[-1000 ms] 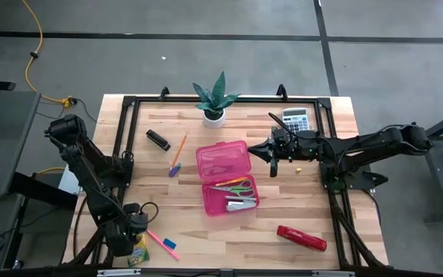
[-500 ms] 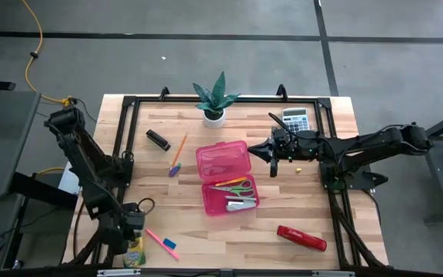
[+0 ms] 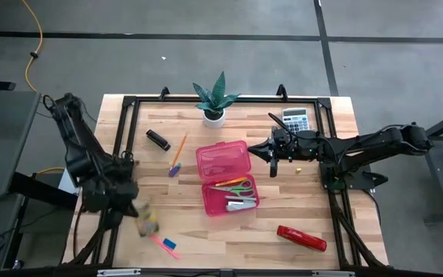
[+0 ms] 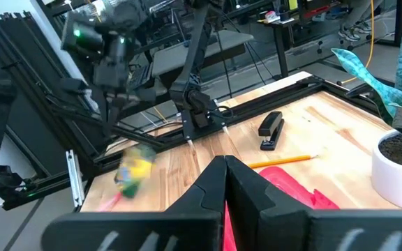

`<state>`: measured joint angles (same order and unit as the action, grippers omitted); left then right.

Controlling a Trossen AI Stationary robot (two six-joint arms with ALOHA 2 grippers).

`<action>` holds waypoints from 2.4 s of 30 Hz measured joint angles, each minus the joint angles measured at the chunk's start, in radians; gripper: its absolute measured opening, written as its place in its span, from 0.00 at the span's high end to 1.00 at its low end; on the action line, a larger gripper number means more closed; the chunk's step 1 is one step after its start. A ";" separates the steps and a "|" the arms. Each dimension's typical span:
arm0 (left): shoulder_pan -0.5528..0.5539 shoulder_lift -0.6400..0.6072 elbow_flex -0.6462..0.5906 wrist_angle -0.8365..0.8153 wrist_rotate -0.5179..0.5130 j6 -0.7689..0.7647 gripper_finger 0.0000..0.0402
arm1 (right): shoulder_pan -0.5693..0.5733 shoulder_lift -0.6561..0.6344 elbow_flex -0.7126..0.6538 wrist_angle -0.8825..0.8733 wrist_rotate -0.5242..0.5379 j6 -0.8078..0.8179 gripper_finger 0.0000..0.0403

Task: Pack school essentials
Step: Put the yellow crayon box into the red supply box

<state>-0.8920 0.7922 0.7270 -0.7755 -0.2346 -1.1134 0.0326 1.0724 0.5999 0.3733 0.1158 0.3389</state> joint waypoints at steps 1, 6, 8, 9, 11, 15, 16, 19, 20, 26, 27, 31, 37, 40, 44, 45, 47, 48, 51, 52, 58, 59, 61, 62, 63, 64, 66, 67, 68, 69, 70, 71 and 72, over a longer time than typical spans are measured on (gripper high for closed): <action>0.028 -0.011 0.012 -0.012 -0.008 0.029 1.00 | 0.000 0.000 0.000 0.000 0.000 0.000 1.00; 0.163 -0.023 0.059 -0.076 0.009 0.165 1.00 | 0.000 0.000 0.000 -0.006 0.002 0.003 1.00; 0.205 -0.021 0.065 -0.098 0.031 0.189 1.00 | 0.000 0.000 0.000 -0.007 0.003 0.003 1.00; 0.221 -0.019 0.065 -0.113 0.038 0.196 1.00 | 0.000 0.000 0.000 -0.007 0.003 0.003 1.00; 0.250 -0.016 0.064 -0.158 0.039 0.196 1.00 | 0.000 0.000 0.000 -0.007 0.003 0.004 1.00; 0.292 -0.003 0.059 -0.243 0.029 0.160 0.96 | 0.000 0.000 0.000 -0.012 0.003 0.023 1.00; 0.298 -0.003 0.052 -0.248 0.030 0.161 0.94 | 0.000 0.000 0.000 -0.012 0.003 0.023 1.00; 0.317 -0.002 0.021 -0.249 0.050 0.163 0.85 | 0.000 0.000 0.000 -0.017 0.004 0.023 1.00; 0.323 -0.002 0.009 -0.247 0.058 0.164 0.82 | 0.000 0.000 0.000 -0.016 0.006 0.023 1.00; 0.363 0.018 -0.063 -0.207 0.127 0.262 0.59 | 0.000 0.000 0.000 -0.019 0.008 0.023 1.00; 0.372 0.031 -0.065 -0.199 0.150 0.325 0.55 | 0.000 0.000 0.000 -0.019 0.008 0.022 1.00; 0.419 0.123 -0.065 -0.173 0.225 0.562 0.46 | 0.000 0.000 0.000 -0.020 0.008 0.021 1.00; 0.505 0.304 -0.065 -0.119 0.344 0.820 0.44 | 0.000 0.000 0.000 -0.025 0.009 0.029 1.00; 0.527 0.378 -0.065 -0.097 0.383 0.853 0.44 | 0.000 0.000 0.000 -0.026 0.012 0.030 1.00; 0.527 0.432 -0.056 -0.054 0.386 0.893 0.44 | 0.000 0.000 0.000 -0.029 0.033 0.052 1.00; 0.527 0.439 -0.049 -0.045 0.380 0.899 0.44 | 0.000 0.000 0.000 -0.030 0.033 0.060 1.00; 0.527 0.449 -0.040 -0.036 0.367 0.899 0.44 | 0.000 0.000 0.000 -0.034 0.033 0.072 1.00; 0.527 0.453 -0.039 -0.040 0.362 0.900 0.44 | 0.000 0.000 0.000 -0.034 0.034 0.072 1.00; 0.527 0.472 -0.038 -0.050 0.361 0.900 0.44 | 0.000 0.000 0.000 -0.037 0.033 0.072 1.00; 0.527 0.480 -0.038 -0.052 0.361 0.901 0.44 | 0.000 0.000 0.000 -0.037 0.033 0.072 1.00; 0.527 0.571 -0.038 -0.048 0.362 0.941 0.44 | 0.001 0.000 0.000 -0.041 0.033 0.072 1.00; 0.527 0.586 -0.038 -0.048 0.362 0.942 0.44 | 0.001 0.000 0.000 -0.041 0.033 0.072 1.00; 0.527 0.614 -0.037 -0.043 0.365 0.942 0.44 | 0.001 0.000 0.000 -0.041 0.033 0.072 1.00; 0.527 0.624 -0.035 -0.043 0.367 0.946 0.44 | 0.001 0.000 0.000 -0.041 0.033 0.072 1.00; 0.527 0.629 -0.035 -0.042 0.370 0.950 0.44 | 0.001 0.000 0.000 -0.041 0.033 0.072 1.00; 0.527 0.635 -0.034 -0.039 0.374 0.951 0.44 | 0.001 0.000 0.000 -0.042 0.033 0.072 1.00; 0.527 0.642 -0.034 -0.035 0.377 0.953 0.44 | 0.001 0.000 0.000 -0.042 0.033 0.072 1.00; 0.527 0.641 -0.034 -0.035 0.377 0.954 0.44 | 0.001 0.000 0.000 -0.042 0.033 0.072 1.00; 0.527 0.641 -0.034 -0.035 0.377 0.958 0.45 | 0.001 0.000 0.000 -0.042 0.033 0.071 1.00; 0.527 0.641 -0.034 -0.035 0.378 0.961 0.47 | 0.001 0.000 0.000 -0.043 0.033 0.069 1.00; 0.527 0.642 -0.034 -0.034 0.379 0.961 0.49 | 0.001 0.000 0.000 -0.043 0.033 0.067 1.00; 0.527 0.642 -0.034 -0.034 0.380 0.961 0.53 | 0.001 0.000 0.000 -0.044 0.033 0.064 1.00; 0.527 0.642 -0.035 -0.033 0.382 0.961 0.56 | 0.001 0.000 0.000 -0.047 0.033 0.064 1.00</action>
<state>-0.3649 1.4338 0.6922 -0.8087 0.1470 -0.1524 0.0334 1.0725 0.6003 0.3260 0.1489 0.4034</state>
